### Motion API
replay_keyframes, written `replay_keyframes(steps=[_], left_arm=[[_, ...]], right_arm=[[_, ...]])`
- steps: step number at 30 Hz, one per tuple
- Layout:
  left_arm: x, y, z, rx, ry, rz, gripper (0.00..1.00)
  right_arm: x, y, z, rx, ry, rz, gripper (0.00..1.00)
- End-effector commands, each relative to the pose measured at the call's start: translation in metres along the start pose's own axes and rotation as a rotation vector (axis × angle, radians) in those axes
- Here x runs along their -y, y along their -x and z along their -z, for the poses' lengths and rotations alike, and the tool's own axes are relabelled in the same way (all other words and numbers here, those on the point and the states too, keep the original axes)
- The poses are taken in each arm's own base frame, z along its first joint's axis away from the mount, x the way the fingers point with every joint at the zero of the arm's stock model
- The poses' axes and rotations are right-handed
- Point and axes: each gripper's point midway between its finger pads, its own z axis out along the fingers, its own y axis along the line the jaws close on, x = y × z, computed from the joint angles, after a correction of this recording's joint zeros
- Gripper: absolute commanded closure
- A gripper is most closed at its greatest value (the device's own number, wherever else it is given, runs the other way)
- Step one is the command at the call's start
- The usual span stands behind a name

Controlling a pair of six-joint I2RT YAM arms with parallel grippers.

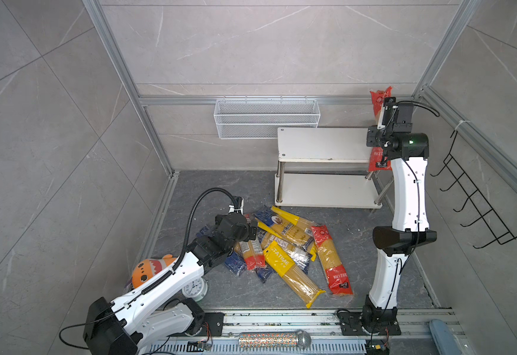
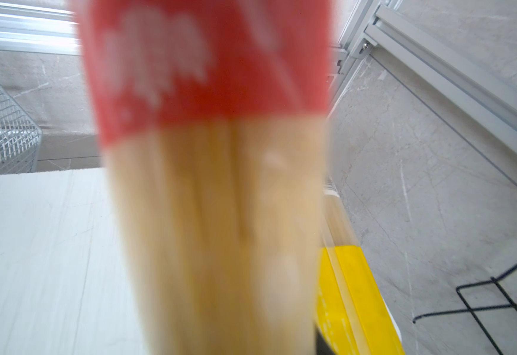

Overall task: Place and organize the pasta boxes and bags onto the shelf
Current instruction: 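Lower the red-banded bag upright beside the yellow-banded bag on the shelf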

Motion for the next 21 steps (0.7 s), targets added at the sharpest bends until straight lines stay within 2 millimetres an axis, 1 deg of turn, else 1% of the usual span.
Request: replay_keyframes(steps=[1,2,3,4,9,12,15,17,18,21], left_arm=[[0.007,0.028,0.010,0.072,-0.034,0.012,0.00],[0.007,0.029,0.011,0.077,-0.034,0.014,0.00],[0.006,0.031,0.013,0.082,-0.035,0.018,0.00],[0.006,0.032,0.014,0.085,-0.036,0.021,0.00],[0.002,0.033,0.017,0.088,-0.023,0.032,0.00],[0.001,0.032,0.019,0.086,-0.023,0.038,0.00],[0.000,0.032,0.021,0.091,-0.025,0.042,0.00],[0.000,0.033,0.021,0.094,-0.025,0.044,0.00],[-0.001,0.033,0.022,0.096,-0.026,0.044,0.00],[-0.002,0.033,0.025,0.098,-0.028,0.048,0.00]], right_arm=[[0.000,0.022,-0.019,0.101,-0.025,-0.032,0.39],[0.001,0.021,-0.020,0.096,-0.036,-0.026,0.35],[0.001,0.021,-0.020,0.095,-0.039,-0.021,0.33],[0.002,0.020,-0.021,0.093,-0.045,-0.017,0.29],[0.006,0.021,-0.016,0.092,-0.057,-0.016,0.26],[0.008,0.023,-0.003,0.093,-0.042,-0.031,0.26],[0.009,0.028,0.015,0.108,-0.024,-0.055,0.24],[0.006,0.030,0.028,0.114,-0.007,-0.053,0.23],[0.001,0.028,0.034,0.111,0.009,-0.049,0.23],[-0.027,0.019,0.043,0.086,0.120,-0.043,0.23]])
